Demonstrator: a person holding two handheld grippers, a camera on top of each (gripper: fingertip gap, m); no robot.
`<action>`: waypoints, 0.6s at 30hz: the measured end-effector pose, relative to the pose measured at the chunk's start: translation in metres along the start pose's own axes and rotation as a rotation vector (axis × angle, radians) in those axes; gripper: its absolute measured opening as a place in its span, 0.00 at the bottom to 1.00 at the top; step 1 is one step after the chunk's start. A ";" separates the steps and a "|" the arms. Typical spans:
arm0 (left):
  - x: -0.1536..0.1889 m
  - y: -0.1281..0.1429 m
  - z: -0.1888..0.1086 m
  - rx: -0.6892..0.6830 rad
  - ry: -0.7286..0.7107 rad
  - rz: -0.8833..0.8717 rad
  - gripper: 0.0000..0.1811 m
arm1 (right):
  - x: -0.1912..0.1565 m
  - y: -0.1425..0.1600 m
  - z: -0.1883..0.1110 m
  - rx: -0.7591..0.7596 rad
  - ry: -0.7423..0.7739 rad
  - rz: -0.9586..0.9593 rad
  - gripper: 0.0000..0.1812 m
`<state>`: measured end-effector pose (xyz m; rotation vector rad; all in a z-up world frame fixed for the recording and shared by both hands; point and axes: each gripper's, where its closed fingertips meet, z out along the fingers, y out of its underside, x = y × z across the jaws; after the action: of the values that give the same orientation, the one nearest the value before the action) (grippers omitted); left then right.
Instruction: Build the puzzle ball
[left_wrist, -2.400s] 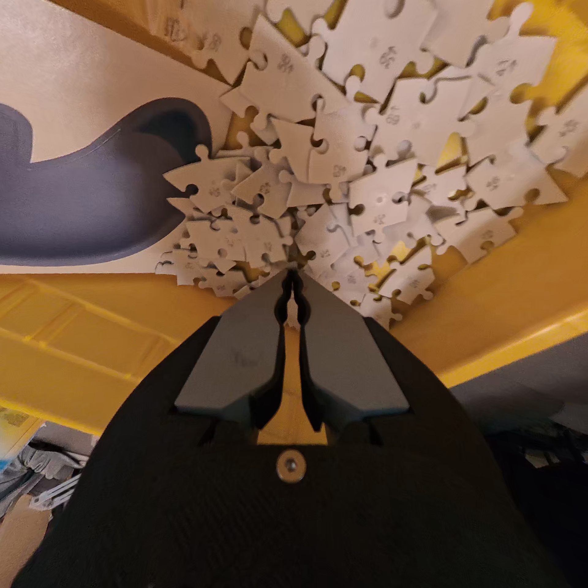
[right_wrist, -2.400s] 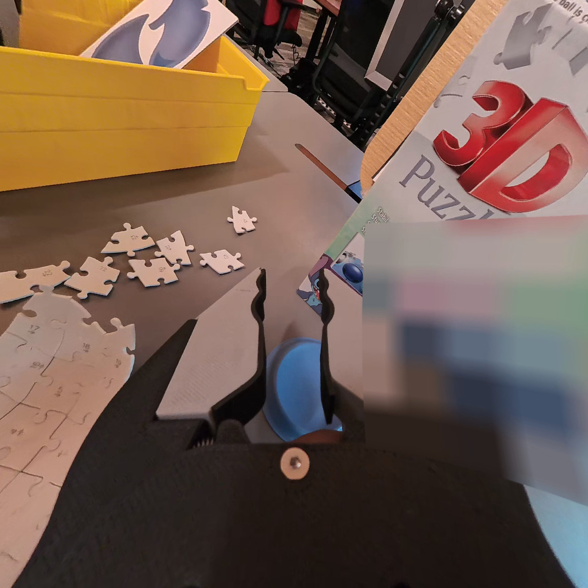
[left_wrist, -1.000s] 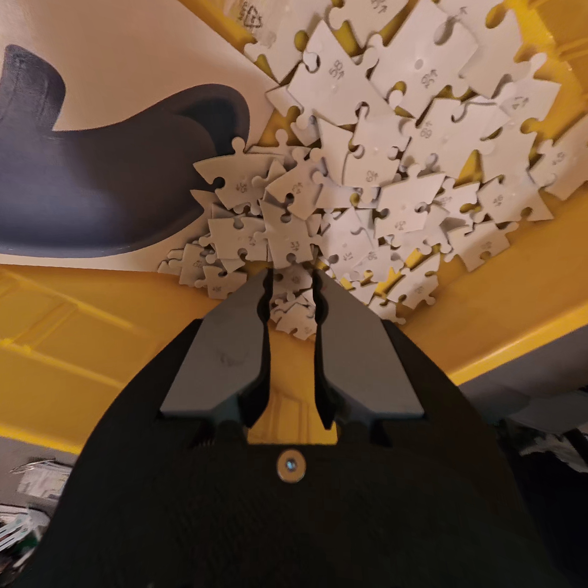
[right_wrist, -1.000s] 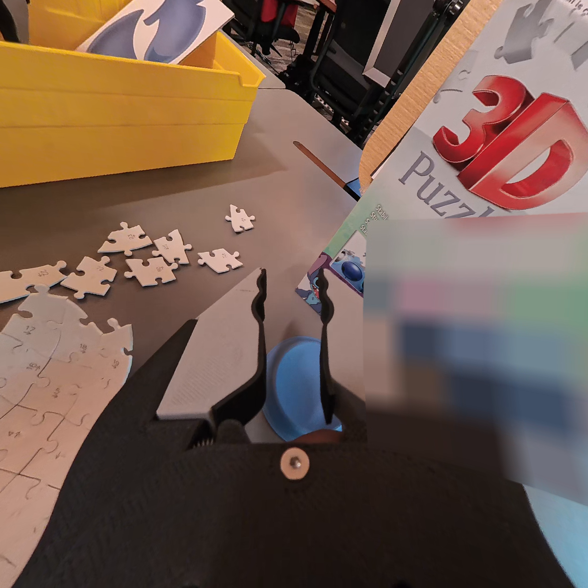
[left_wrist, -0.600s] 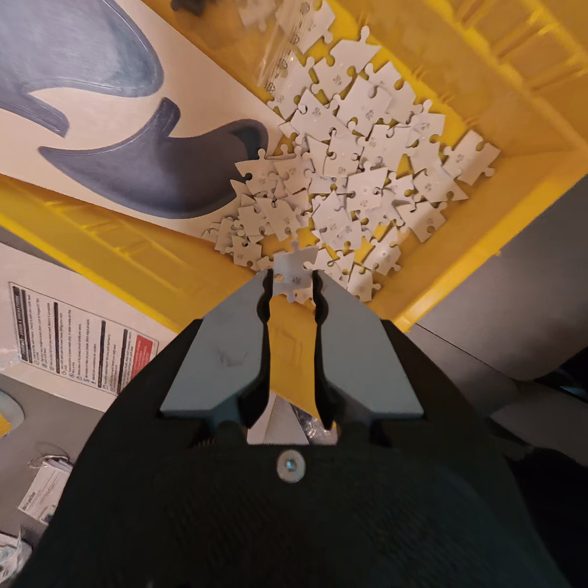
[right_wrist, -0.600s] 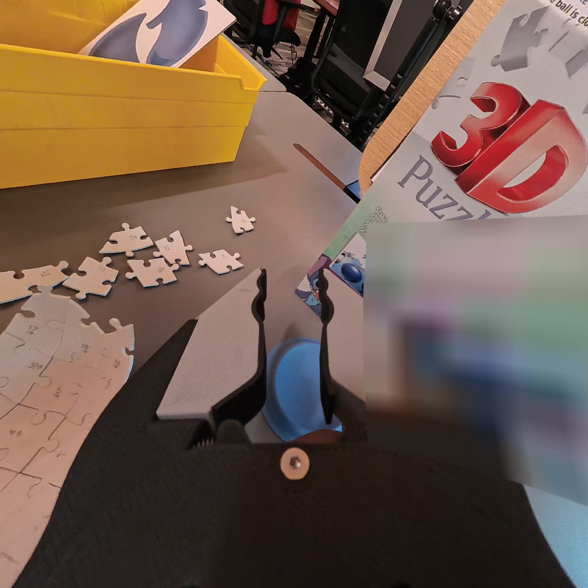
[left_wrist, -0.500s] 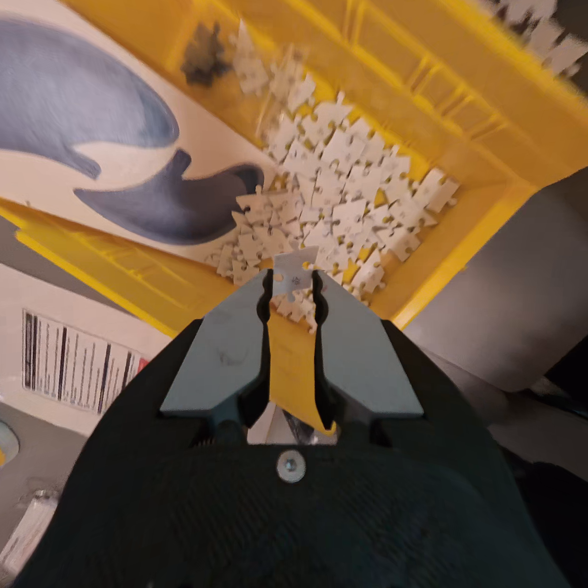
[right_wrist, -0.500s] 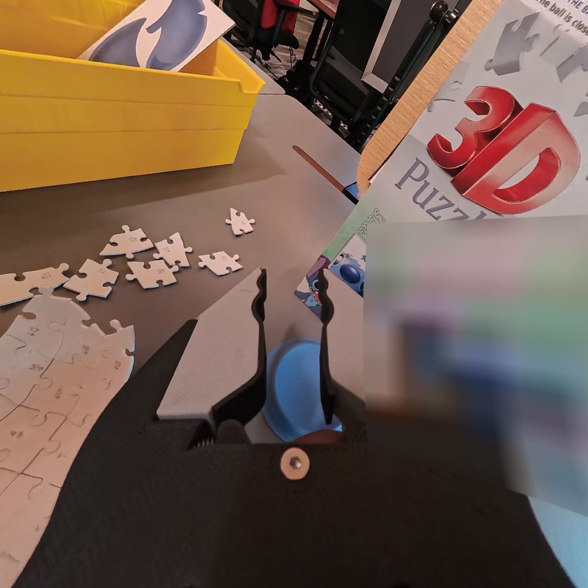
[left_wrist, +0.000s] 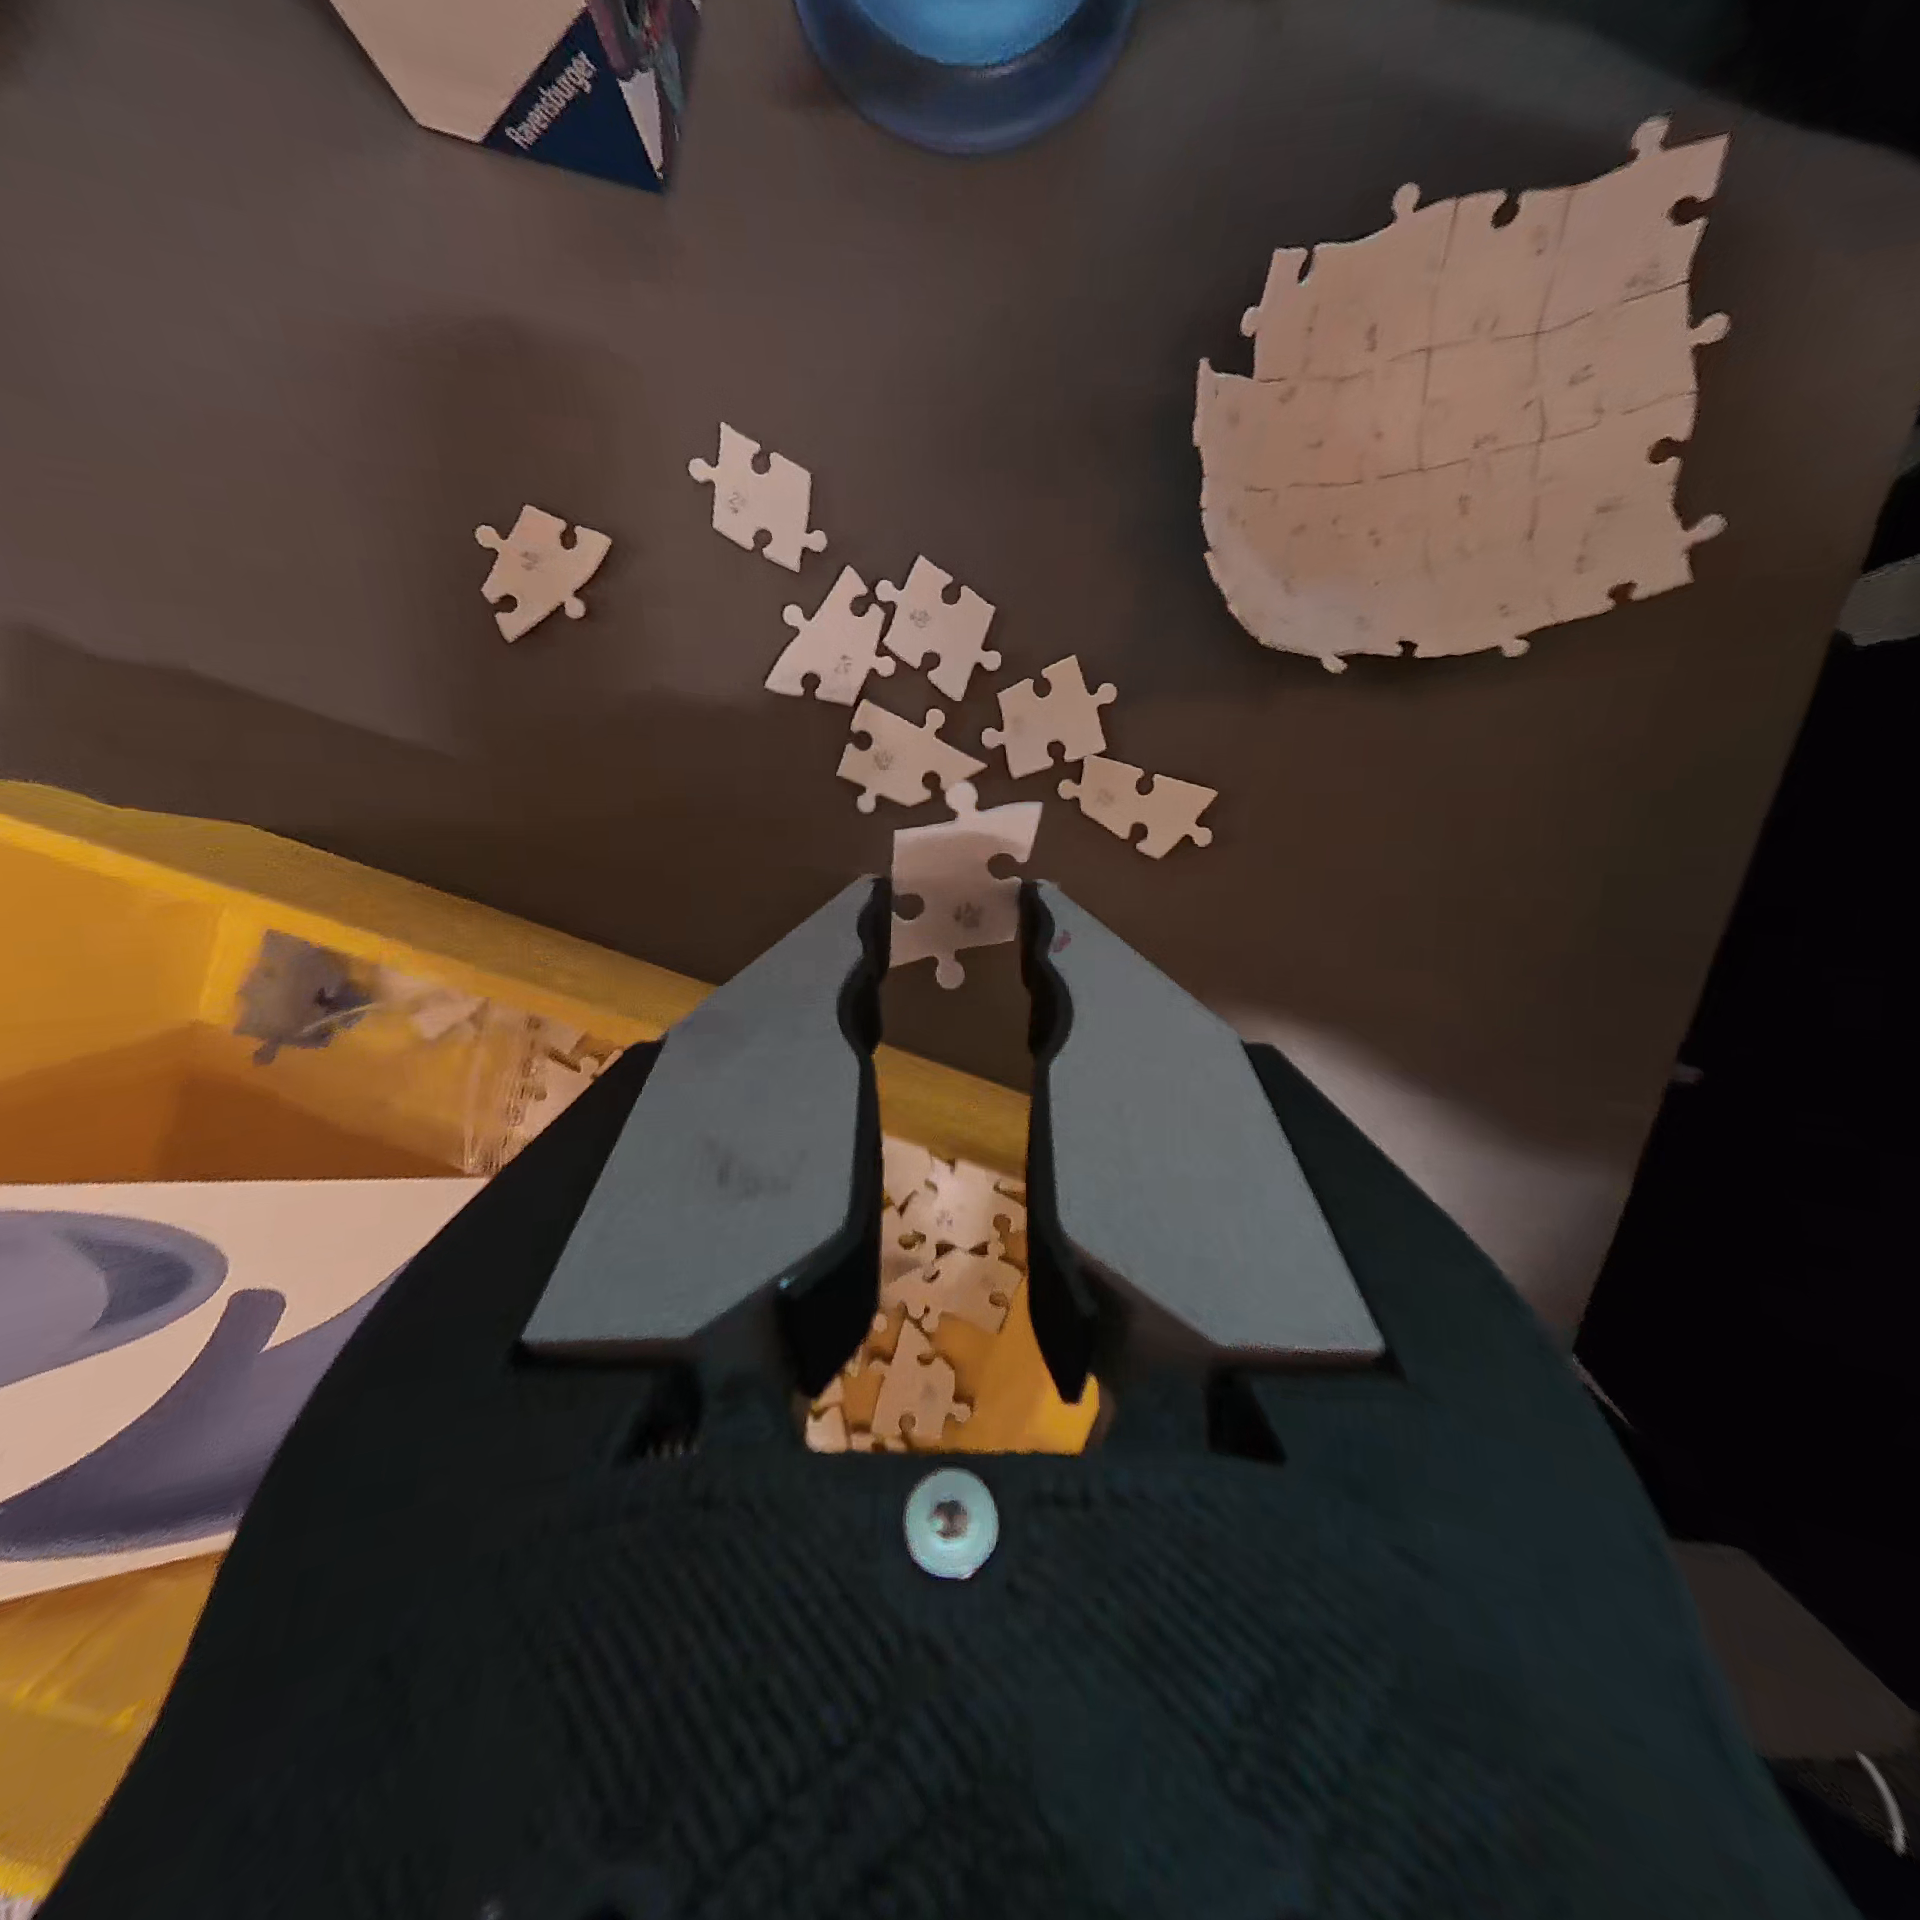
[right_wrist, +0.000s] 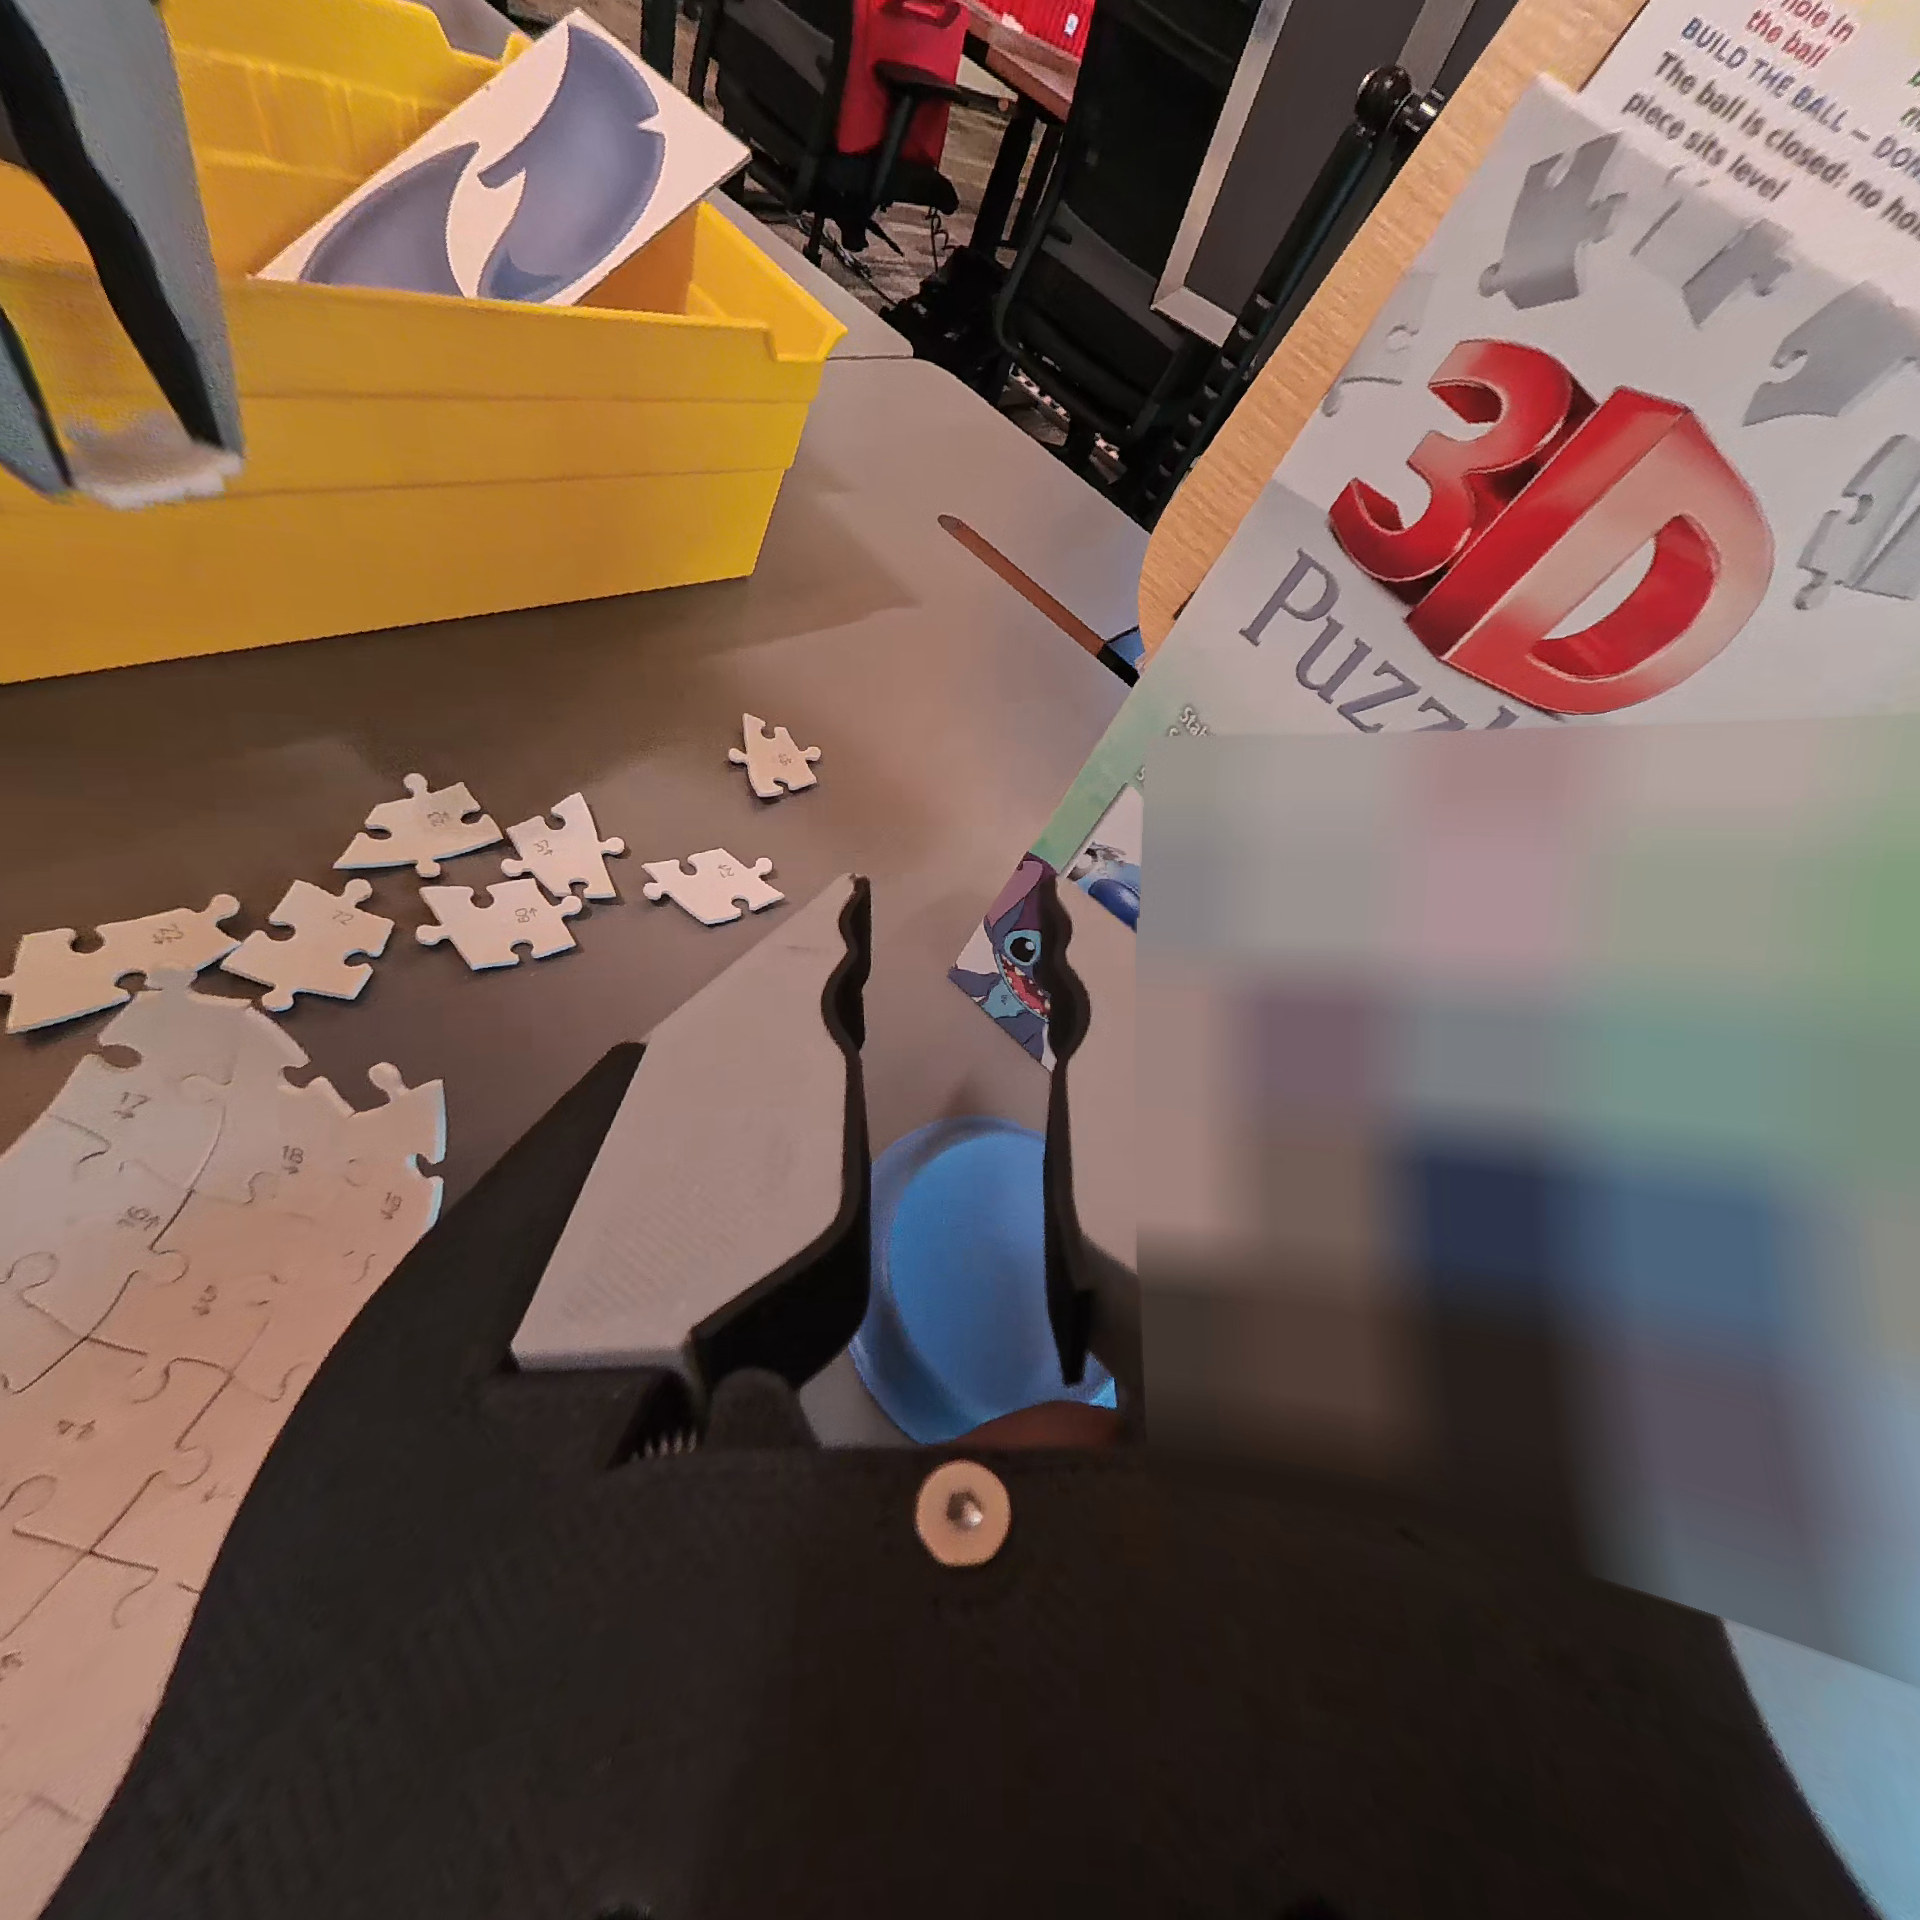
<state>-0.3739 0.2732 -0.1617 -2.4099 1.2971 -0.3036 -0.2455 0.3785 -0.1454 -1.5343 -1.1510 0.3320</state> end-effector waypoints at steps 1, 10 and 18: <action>0.000 -0.001 0.006 -0.011 -0.010 0.000 0.12 | 0.000 -0.001 -0.001 0.006 0.001 0.001 0.16; -0.028 -0.011 -0.018 0.092 -0.021 -0.099 0.24 | -0.001 -0.005 -0.003 0.018 0.004 -0.003 0.16; -0.057 0.004 -0.060 0.167 -0.142 -0.103 0.25 | -0.001 -0.004 -0.002 0.011 0.005 -0.004 0.16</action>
<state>-0.4299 0.3053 -0.1092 -2.3153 1.0463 -0.2531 -0.2463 0.3765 -0.1420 -1.5221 -1.1465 0.3314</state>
